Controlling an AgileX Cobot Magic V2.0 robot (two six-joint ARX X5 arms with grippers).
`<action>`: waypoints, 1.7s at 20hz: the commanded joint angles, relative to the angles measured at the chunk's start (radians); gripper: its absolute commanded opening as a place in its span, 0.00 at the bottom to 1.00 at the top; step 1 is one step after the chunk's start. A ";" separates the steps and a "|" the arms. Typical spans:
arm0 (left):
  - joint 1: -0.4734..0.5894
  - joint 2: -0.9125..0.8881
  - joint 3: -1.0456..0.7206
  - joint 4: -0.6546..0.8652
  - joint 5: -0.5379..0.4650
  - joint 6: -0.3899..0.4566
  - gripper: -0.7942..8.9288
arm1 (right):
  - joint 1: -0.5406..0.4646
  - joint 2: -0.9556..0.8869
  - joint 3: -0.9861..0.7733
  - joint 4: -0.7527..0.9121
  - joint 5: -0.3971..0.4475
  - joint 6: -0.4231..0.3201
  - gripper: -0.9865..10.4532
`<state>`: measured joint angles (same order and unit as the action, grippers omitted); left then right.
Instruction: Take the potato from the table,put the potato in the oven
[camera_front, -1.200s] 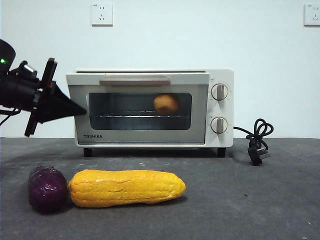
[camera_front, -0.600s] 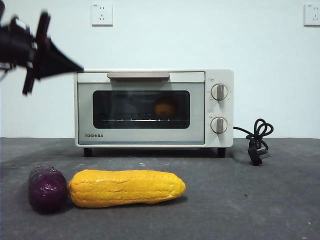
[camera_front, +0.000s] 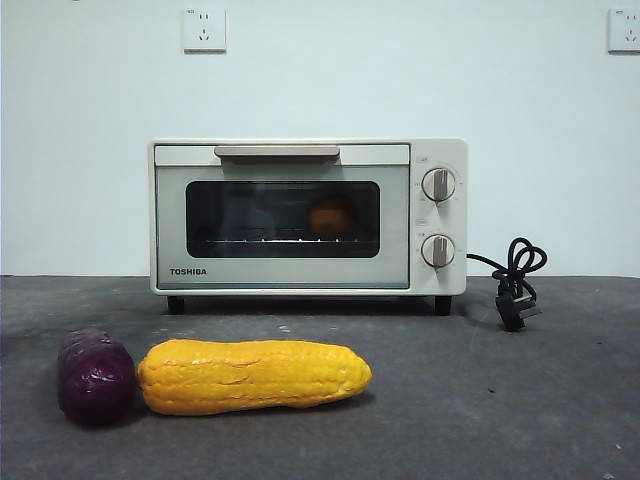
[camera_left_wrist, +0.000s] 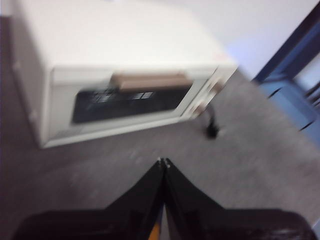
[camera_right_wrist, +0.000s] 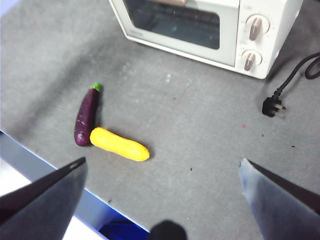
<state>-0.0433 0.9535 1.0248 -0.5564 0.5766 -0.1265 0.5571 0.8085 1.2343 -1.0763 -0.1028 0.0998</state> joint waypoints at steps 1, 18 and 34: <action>-0.032 -0.082 -0.002 -0.133 -0.104 0.106 0.07 | 0.002 0.021 0.001 0.006 -0.001 -0.024 0.53; -0.094 -0.290 -0.001 -0.323 -0.209 0.113 0.08 | 0.002 0.069 0.001 0.004 0.000 -0.021 0.09; -0.095 -0.269 -0.002 -0.331 -0.216 0.132 0.08 | 0.002 0.066 0.001 0.004 0.001 -0.016 0.09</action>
<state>-0.1352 0.6861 1.0256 -0.8928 0.3611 -0.0174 0.5571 0.8776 1.2343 -1.0771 -0.1040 0.0853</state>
